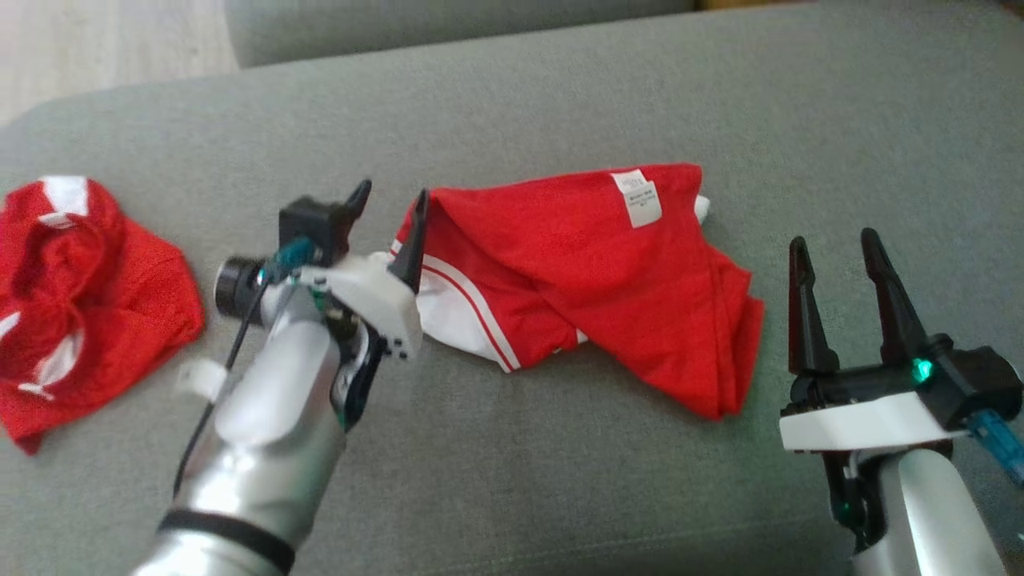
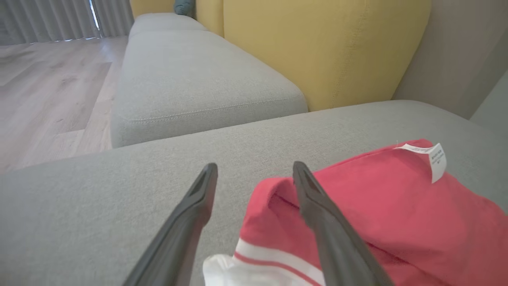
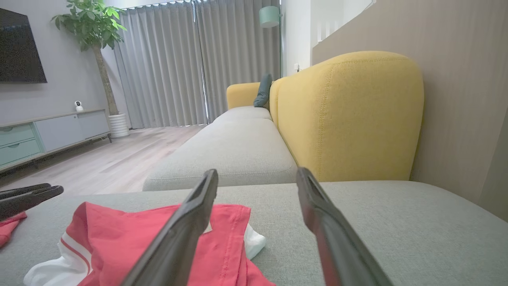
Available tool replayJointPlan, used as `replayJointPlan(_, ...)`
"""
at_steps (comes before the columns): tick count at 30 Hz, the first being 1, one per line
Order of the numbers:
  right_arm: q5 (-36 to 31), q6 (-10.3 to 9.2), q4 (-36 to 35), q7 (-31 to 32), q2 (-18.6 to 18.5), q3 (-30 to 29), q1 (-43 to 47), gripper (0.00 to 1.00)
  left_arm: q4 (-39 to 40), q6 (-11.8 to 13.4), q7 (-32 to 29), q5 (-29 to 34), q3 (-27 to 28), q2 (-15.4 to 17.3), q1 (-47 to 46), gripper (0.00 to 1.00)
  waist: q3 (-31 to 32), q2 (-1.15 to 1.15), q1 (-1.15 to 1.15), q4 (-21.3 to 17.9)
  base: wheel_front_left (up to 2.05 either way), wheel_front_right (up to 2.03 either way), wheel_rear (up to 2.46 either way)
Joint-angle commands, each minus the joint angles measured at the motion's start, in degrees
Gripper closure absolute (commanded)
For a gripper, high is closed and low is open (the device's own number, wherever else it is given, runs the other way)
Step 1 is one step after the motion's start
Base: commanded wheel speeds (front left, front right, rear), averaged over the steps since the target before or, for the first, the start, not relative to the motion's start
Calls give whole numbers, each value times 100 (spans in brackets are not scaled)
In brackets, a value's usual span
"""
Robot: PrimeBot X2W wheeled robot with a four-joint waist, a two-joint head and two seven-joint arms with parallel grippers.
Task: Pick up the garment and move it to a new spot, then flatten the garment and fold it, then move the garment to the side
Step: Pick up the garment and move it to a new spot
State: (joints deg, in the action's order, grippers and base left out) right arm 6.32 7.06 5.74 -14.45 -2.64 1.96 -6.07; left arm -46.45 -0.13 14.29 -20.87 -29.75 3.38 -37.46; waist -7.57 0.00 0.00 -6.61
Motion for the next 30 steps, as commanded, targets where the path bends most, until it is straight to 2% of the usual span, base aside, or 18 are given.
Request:
replayJointPlan(1,-65,43,-170,-54,-23,124,-38,0,219,45,69,-28,231,109,-6,0,156,0,0,124,0,0,0)
replayJointPlan(10,-54,43,-94,-54,-23,-24,398,0,1768,345,70,120,712,45,1435,0,735,0,0,534,0,0,0)
replayJointPlan(20,55,43,-146,-55,-23,3,752,0,3499,773,71,658,1272,16,3126,0,890,0,0,745,0,0,0)
replayJointPlan(24,74,43,-125,-55,-23,-75,817,0,3894,865,71,764,1491,0,3579,0,895,0,0,784,0,0,0)
replayJointPlan(30,61,43,36,-55,-23,-148,850,0,4035,858,71,850,1683,-16,3862,0,867,0,0,825,0,0,0)
